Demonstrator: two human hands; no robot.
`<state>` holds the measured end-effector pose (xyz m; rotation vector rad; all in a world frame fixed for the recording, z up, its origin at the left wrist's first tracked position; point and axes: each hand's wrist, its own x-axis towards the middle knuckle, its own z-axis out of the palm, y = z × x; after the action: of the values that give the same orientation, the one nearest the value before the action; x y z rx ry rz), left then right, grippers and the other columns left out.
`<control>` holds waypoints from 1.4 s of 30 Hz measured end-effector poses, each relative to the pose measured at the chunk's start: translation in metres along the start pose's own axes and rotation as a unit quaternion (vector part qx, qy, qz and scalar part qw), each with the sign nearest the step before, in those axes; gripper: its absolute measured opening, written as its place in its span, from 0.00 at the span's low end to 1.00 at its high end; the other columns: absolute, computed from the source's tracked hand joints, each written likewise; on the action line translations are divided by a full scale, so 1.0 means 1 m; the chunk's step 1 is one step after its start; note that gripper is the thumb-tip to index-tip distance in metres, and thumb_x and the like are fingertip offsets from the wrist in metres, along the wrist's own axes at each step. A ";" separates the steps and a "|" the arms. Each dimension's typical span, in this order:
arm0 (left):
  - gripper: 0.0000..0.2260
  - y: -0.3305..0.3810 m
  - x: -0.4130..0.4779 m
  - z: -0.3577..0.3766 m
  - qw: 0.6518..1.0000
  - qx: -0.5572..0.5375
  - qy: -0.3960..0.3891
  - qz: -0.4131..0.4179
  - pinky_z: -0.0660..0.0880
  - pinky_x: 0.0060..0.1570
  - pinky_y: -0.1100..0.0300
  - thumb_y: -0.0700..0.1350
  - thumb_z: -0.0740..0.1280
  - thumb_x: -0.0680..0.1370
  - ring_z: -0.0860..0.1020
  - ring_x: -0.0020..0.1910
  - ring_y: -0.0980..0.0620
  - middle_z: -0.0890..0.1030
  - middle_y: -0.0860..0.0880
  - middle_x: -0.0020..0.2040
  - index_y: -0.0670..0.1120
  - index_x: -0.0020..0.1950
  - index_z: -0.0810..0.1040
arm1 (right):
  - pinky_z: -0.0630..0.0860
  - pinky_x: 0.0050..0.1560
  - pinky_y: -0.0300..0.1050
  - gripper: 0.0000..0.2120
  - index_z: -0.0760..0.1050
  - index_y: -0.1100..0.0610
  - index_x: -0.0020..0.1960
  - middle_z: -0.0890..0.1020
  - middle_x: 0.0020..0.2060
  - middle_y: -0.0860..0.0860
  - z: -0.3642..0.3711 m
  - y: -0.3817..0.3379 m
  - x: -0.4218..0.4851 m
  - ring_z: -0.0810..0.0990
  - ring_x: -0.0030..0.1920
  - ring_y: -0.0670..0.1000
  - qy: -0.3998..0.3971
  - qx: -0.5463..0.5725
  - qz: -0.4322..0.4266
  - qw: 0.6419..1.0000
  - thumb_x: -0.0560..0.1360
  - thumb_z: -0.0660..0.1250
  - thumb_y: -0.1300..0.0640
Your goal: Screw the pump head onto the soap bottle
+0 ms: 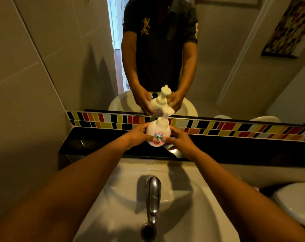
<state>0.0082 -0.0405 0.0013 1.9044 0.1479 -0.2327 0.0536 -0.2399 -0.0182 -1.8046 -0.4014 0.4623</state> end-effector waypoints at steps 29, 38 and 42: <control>0.25 -0.032 0.030 -0.006 0.999 0.035 0.029 -0.028 0.75 0.54 0.59 0.36 0.77 0.68 0.79 0.58 0.49 0.81 0.45 0.62 0.43 0.64 0.78 | 0.78 0.60 0.60 0.28 0.71 0.52 0.71 0.77 0.66 0.54 0.010 0.027 0.034 0.75 0.65 0.57 0.032 -0.068 -0.001 0.997 0.73 0.74 0.61; 0.24 -0.036 0.031 -0.005 0.999 0.033 0.035 -0.026 0.74 0.55 0.56 0.38 0.77 0.68 0.79 0.59 0.48 0.81 0.46 0.62 0.45 0.63 0.77 | 0.79 0.59 0.59 0.28 0.71 0.54 0.71 0.78 0.65 0.56 0.011 0.026 0.030 0.76 0.64 0.58 0.033 -0.056 0.021 0.998 0.73 0.74 0.61; 0.26 -0.037 0.030 -0.005 0.999 0.027 0.035 -0.031 0.74 0.60 0.52 0.37 0.77 0.68 0.78 0.62 0.46 0.80 0.46 0.63 0.46 0.65 0.76 | 0.78 0.61 0.59 0.30 0.69 0.54 0.72 0.78 0.65 0.57 0.011 0.024 0.029 0.77 0.64 0.58 0.032 -0.058 0.033 0.997 0.73 0.73 0.61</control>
<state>0.0297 -0.0239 -0.0376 1.9636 0.2500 -0.2146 0.0735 -0.2231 -0.0470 -1.9441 -0.3314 0.4332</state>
